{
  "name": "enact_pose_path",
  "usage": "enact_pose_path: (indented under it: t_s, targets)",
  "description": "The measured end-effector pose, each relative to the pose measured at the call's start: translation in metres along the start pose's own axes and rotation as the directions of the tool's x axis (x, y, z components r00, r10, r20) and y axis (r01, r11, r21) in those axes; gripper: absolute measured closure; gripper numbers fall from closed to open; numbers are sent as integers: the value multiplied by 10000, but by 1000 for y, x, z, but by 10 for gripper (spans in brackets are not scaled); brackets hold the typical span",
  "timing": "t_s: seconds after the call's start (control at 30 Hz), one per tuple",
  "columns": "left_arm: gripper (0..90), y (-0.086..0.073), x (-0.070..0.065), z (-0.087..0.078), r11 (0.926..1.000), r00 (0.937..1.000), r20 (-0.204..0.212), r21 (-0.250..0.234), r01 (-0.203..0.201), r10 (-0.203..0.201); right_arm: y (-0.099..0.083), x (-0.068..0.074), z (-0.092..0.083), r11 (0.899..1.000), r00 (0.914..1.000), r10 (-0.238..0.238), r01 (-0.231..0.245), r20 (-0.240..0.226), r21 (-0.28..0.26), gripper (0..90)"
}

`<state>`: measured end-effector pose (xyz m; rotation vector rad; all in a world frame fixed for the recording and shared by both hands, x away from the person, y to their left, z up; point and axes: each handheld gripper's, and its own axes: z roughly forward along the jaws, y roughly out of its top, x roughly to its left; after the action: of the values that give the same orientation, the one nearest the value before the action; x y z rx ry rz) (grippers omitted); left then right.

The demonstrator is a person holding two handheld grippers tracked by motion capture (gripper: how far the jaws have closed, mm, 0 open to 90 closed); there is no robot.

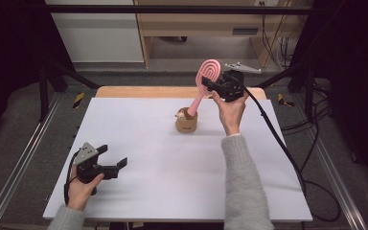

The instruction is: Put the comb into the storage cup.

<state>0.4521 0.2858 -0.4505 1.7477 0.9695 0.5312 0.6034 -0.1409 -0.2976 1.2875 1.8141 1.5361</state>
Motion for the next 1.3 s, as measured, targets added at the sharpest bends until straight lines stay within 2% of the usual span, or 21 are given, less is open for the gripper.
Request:
enact_pose_path:
  t_s: [0.6, 1.3]
  targets:
    - [21, 0, 0, 0, 10000, 10000, 4, -17, 7, -7, -9, -1, 17, 9997, 9993, -73, 65, 374, 222, 629]
    - [21, 0, -1, 0, 10000, 10000, 27, -14, -26, 26, -25, 1, 31, 9982, 9991, 24, -50, 421, 601, 629]
